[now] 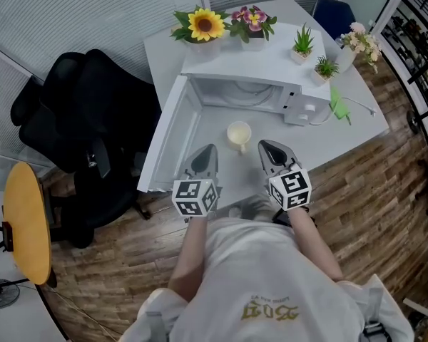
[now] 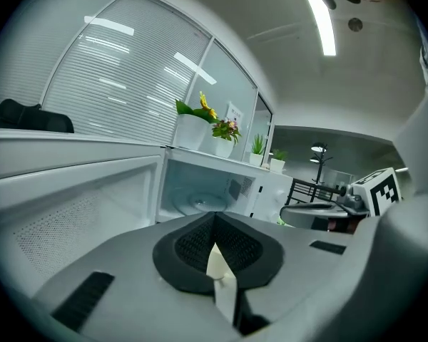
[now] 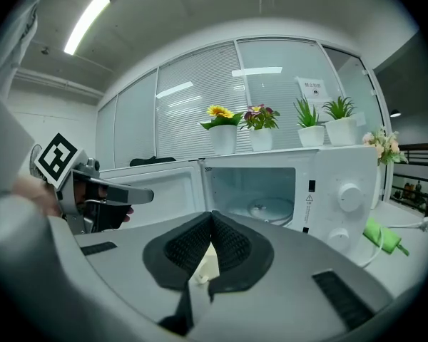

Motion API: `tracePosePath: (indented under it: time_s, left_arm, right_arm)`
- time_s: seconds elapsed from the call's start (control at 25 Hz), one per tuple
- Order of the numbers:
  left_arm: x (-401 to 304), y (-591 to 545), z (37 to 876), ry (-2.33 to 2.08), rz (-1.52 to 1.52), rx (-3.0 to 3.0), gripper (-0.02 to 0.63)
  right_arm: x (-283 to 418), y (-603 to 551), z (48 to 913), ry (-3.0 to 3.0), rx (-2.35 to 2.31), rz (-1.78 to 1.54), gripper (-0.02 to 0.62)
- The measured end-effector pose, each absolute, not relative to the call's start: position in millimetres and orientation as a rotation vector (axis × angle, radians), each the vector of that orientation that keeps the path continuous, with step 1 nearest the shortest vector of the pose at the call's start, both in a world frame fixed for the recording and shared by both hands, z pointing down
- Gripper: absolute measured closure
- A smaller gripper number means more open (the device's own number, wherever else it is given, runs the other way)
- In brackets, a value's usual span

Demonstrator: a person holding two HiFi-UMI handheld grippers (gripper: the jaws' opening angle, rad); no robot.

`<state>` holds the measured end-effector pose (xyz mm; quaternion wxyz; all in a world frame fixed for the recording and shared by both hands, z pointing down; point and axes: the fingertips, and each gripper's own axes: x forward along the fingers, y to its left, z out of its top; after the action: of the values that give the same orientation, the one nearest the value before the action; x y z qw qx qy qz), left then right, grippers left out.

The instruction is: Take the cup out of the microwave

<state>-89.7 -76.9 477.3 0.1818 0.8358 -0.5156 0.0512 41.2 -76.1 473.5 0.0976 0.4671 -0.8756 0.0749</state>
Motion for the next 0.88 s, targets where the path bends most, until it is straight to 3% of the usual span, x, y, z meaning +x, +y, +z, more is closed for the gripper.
tracePosePath:
  time_s: [0.88]
  left_arm:
    - [-82, -75, 483, -1.431, 0.155, 2.357, 0.592]
  right_arm:
    - [42, -68, 487, -2.532, 1.343, 0.205, 0.584]
